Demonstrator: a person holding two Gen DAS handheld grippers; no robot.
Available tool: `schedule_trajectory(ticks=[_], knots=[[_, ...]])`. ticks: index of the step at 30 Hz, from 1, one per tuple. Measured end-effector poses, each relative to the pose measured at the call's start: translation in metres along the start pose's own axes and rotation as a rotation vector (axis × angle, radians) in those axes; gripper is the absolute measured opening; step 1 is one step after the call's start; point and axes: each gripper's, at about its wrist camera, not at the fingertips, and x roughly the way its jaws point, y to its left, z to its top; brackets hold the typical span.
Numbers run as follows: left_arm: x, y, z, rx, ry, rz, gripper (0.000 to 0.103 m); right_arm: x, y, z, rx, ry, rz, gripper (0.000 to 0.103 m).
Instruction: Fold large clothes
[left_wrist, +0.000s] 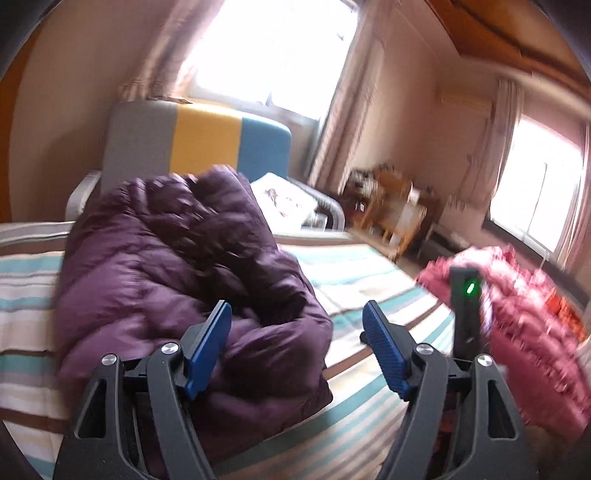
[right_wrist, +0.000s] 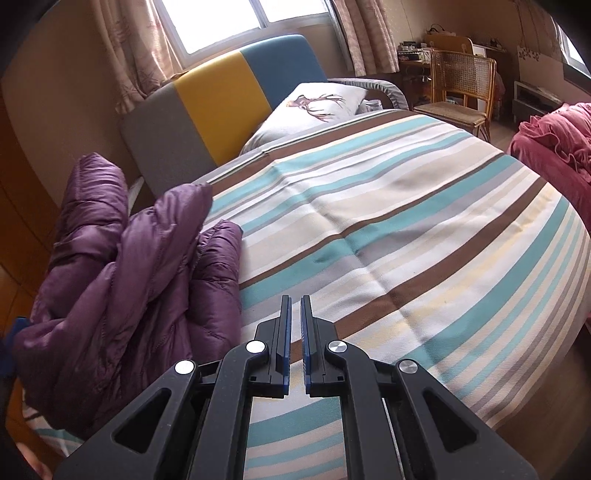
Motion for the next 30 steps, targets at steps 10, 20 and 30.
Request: schedule_trajectory(ticks=[10, 20, 30], knots=[[-0.025, 0.128, 0.011, -0.239, -0.076, 0.296, 0.075, -0.023, 0.029, 0.007, -0.041, -0.038, 0.074, 0.005], [0.043, 0.128, -0.001, -0.209, 0.079, 0.243, 0.051, -0.041, 0.052, 0.016, -0.081, -0.090, 0.133, 0.005], [0.066, 0.090, 0.011, -0.044, 0.136, 0.286, 0.052, -0.024, 0.133, 0.057, -0.338, -0.074, 0.175, 0.005]])
